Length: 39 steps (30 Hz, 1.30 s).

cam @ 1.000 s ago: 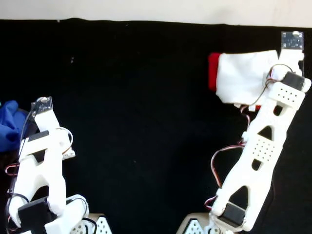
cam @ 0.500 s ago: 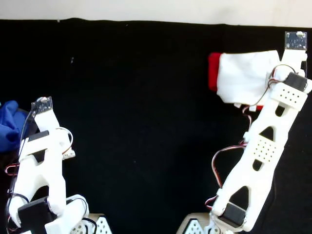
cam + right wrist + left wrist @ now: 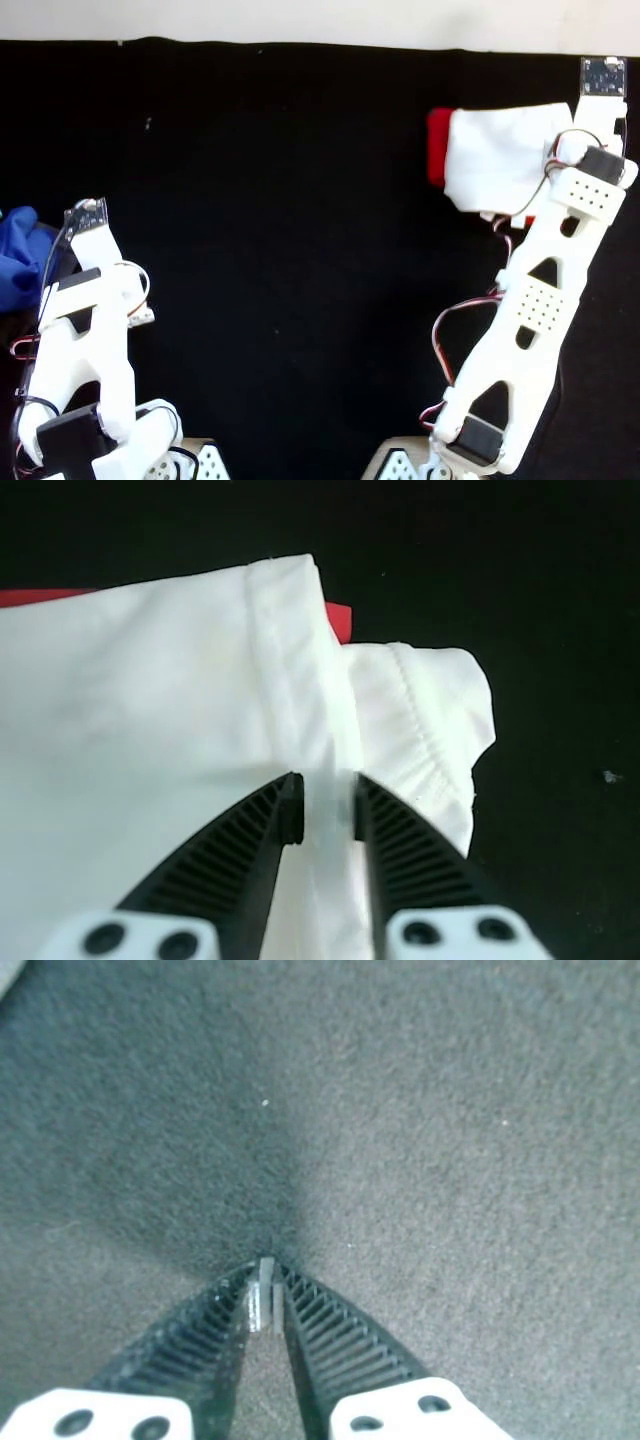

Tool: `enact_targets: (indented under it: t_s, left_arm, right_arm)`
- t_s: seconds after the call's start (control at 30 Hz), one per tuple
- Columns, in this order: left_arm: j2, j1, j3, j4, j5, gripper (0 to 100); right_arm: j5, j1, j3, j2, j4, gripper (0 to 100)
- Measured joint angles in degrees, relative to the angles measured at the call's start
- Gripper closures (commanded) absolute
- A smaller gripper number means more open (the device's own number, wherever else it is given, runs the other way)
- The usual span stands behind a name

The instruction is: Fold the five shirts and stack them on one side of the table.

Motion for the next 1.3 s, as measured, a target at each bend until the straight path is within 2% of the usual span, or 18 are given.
enact_targets:
  t_s: [0.5,0.73,1.03,1.3]
  left_arm:
    - [0.00,0.00,0.00,0.00,0.00,99]
    - [0.00,0.00,0.00,0.00,0.00,99]
    - [0.00,0.00,0.00,0.00,0.00,99]
    - [0.00,0.00,0.00,0.00,0.00,99]
  right_arm:
    - [1.58,-0.09,0.00,0.00,-0.44,99.5]
    - [1.58,3.43,0.00,-1.76,-2.64,99.4]
    - [1.76,7.12,0.18,-3.08,-8.26,99.1]
    - [1.76,7.12,8.70,-3.08,-13.27,98.1]
